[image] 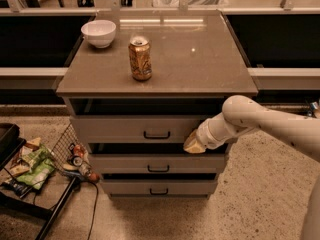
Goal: Close top drawer
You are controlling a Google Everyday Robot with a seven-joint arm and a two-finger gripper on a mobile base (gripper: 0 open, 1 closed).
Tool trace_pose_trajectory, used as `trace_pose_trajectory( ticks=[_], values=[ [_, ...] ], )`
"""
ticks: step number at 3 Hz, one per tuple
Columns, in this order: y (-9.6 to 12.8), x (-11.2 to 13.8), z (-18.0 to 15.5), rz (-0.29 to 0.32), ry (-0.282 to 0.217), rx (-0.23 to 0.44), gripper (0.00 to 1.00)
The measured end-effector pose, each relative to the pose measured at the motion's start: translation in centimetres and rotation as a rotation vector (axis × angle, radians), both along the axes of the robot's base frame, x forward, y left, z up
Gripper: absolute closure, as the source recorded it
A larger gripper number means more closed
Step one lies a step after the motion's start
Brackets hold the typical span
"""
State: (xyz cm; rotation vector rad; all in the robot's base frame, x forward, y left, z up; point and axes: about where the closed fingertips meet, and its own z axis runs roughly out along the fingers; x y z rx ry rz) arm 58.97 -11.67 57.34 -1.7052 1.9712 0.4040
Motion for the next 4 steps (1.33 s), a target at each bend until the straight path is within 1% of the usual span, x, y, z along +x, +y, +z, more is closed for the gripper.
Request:
trace_pose_trajectory(
  ticks=[1, 2, 3, 4],
  values=[
    [2.1, -3.5, -1.2, 0.063, 0.071, 0.009, 1.00],
    [4.0, -11.1, -1.1, 0.199, 0.191, -0.033, 1.00],
    [2.3, -19.0, 2.5, 0.314, 0.292, -0.190, 1.00],
    [-2.4, -21.9, 9.0, 0.276, 0.311, -0.364, 1.00]
  ],
)
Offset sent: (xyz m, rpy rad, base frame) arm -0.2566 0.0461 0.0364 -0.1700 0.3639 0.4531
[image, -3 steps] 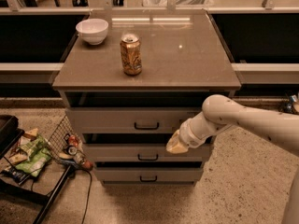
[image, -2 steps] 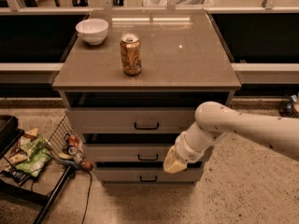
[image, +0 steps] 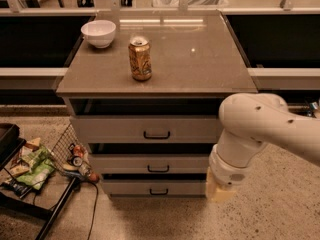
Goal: Close top drawer
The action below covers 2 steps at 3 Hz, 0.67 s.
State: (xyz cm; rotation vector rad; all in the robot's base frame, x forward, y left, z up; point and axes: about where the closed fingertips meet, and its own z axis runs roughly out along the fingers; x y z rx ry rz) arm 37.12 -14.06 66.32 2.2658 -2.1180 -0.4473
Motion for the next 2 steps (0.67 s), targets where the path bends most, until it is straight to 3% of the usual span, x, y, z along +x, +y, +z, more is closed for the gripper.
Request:
trace_pose_trajectory(
  ticks=[1, 2],
  values=[
    [-5.0, -0.7, 6.5, -0.122, -0.101, -0.125, 1.00],
    [-10.1, -1.5, 9.6, -0.367, -0.198, -0.188, 0.90]
  ],
)
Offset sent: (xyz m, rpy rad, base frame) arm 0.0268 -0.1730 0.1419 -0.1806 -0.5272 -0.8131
